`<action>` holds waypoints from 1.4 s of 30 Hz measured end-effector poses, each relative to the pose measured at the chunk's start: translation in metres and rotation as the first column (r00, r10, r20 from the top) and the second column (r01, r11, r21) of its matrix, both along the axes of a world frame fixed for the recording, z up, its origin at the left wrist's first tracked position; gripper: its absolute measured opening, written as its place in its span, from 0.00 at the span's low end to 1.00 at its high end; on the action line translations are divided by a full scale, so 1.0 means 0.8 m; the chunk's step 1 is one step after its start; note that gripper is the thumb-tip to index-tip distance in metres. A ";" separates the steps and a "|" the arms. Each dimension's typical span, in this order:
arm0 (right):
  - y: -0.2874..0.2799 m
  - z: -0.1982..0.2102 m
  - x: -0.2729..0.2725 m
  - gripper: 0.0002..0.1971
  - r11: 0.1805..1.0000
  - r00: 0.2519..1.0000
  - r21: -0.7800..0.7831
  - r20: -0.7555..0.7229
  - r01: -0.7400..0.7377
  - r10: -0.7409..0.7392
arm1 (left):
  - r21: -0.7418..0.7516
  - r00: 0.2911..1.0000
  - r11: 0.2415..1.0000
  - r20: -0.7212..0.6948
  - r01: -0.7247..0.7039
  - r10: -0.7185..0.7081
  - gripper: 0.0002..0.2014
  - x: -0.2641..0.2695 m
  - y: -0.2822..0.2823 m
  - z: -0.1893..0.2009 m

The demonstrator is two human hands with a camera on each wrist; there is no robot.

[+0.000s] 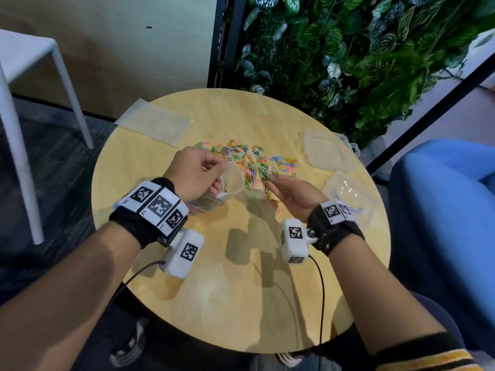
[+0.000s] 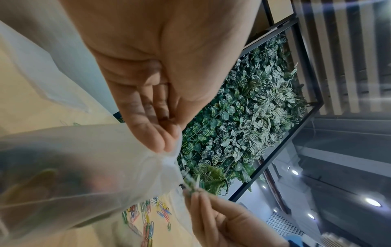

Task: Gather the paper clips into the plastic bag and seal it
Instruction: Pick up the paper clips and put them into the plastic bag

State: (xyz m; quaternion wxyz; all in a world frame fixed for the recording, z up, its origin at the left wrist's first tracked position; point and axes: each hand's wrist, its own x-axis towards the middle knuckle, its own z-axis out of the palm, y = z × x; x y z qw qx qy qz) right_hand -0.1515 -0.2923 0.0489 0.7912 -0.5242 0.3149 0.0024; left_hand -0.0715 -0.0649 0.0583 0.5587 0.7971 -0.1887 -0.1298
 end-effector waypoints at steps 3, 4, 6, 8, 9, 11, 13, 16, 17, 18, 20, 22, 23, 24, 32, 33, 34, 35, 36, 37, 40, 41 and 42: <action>0.025 0.011 -0.009 0.07 0.984 0.993 0.149 0.077 -0.096 0.085 | 0.010 1.000 1.000 0.016 -0.002 0.002 0.09 -0.001 -0.001 -0.002; 0.034 0.012 -0.009 0.07 0.980 0.990 0.156 0.086 -0.123 0.111 | 0.013 1.000 1.000 0.018 -0.002 0.002 0.09 -0.002 -0.001 -0.003; 0.047 0.013 -0.004 0.06 0.980 0.985 0.116 0.073 -0.164 0.156 | 0.012 1.000 1.000 0.007 -0.001 0.001 0.09 -0.004 -0.003 -0.004; 0.059 0.021 0.002 0.04 0.973 0.973 0.041 0.053 -0.227 0.225 | -0.004 1.000 1.000 -0.013 0.001 -0.002 0.08 -0.008 -0.003 -0.004; 0.064 0.024 0.005 0.04 0.969 0.968 -0.012 0.028 -0.248 0.248 | -0.012 1.000 1.000 -0.023 0.003 -0.004 0.07 -0.009 -0.002 -0.002; 0.071 0.028 0.010 0.07 0.946 0.957 -0.150 -0.026 -0.288 0.287 | -0.027 0.999 1.000 -0.051 0.012 -0.013 0.08 -0.013 -0.002 0.000; 0.080 0.030 0.016 0.06 0.909 0.950 -0.276 -0.066 -0.311 0.305 | -0.042 0.996 0.999 -0.081 0.023 -0.026 0.08 -0.018 -0.005 0.000; 0.091 0.028 0.025 0.09 0.789 0.930 -0.493 -0.172 -0.366 0.325 | -0.047 0.996 0.998 -0.086 0.034 -0.038 0.08 -0.023 -0.012 0.001; 0.094 0.028 0.027 0.09 0.692 0.914 -0.599 -0.213 -0.402 0.346 | -0.048 0.996 0.998 -0.086 0.034 -0.038 0.08 -0.023 -0.013 0.001; 0.097 0.030 0.028 0.08 0.551 0.894 -0.714 -0.259 -0.433 0.366 | -0.049 0.995 0.998 -0.087 0.035 -0.039 0.08 -0.022 -0.012 0.002; 0.101 0.036 0.027 0.07 0.244 0.844 -0.844 -0.362 -0.477 0.396 | -0.052 0.996 0.998 -0.082 0.039 -0.043 0.08 -0.021 -0.011 0.004; 0.104 0.038 0.027 0.08 0.052 0.792 -0.851 -0.461 -0.522 0.401 | -0.057 0.996 0.998 -0.079 0.041 -0.045 0.07 -0.021 -0.009 0.004; 0.104 0.038 0.027 0.10 0.006 0.770 -0.838 -0.499 -0.546 0.397 | -0.058 0.996 0.998 -0.083 0.037 -0.042 0.07 -0.022 -0.010 0.004; 0.103 0.039 0.026 0.11 -0.014 0.753 -0.825 -0.523 -0.565 0.399 | -0.057 0.995 0.998 -0.089 0.031 -0.036 0.07 -0.022 -0.010 0.003; 0.052 0.050 0.005 0.11 0.508 0.906 -0.807 -0.077 -0.302 0.416 | -0.040 0.997 0.999 -0.079 0.009 -0.012 0.08 -0.013 0.001 0.011; 0.033 0.044 0.004 0.12 0.573 0.946 -0.780 -0.074 -0.253 0.316 | -0.041 0.997 0.999 -0.079 -0.005 0.002 0.08 -0.010 0.004 0.011; 0.013 0.034 0.003 0.18 0.594 0.964 -0.765 -0.139 -0.249 0.225 | -0.043 0.997 0.999 -0.081 -0.016 0.013 0.09 -0.006 0.007 0.011; -0.001 0.023 0.001 0.28 0.603 0.954 -0.741 -0.261 -0.295 0.146 | -0.047 0.996 0.999 -0.085 -0.023 0.019 0.09 -0.002 0.009 0.012; -0.010 0.010 0.000 0.36 0.582 0.901 -0.709 -0.423 -0.398 0.101 | -0.049 0.996 0.998 -0.086 -0.026 0.022 0.09 0.001 0.010 0.012; -0.015 -0.002 -0.002 0.42 0.490 0.811 -0.681 -0.577 -0.544 0.097 | -0.051 0.996 0.998 -0.086 -0.028 0.024 0.09 0.004 0.010 0.014; -0.003 -0.028 -0.004 0.40 0.020 0.617 -0.617 -0.787 -0.786 -0.003 | -0.060 0.995 0.998 -0.095 -0.036 0.031 0.08 0.006 0.011 0.017; 0.003 -0.030 0.000 0.38 0.009 0.658 -0.658 -0.753 -0.753 -0.015 | -0.062 0.995 0.997 -0.098 -0.039 0.033 0.08 0.006 0.011 0.017; 0.006 -0.031 0.008 0.35 0.040 0.702 -0.702 -0.712 -0.711 -0.011 | -0.063 0.995 0.997 -0.099 -0.040 0.034 0.08 0.006 0.012 0.018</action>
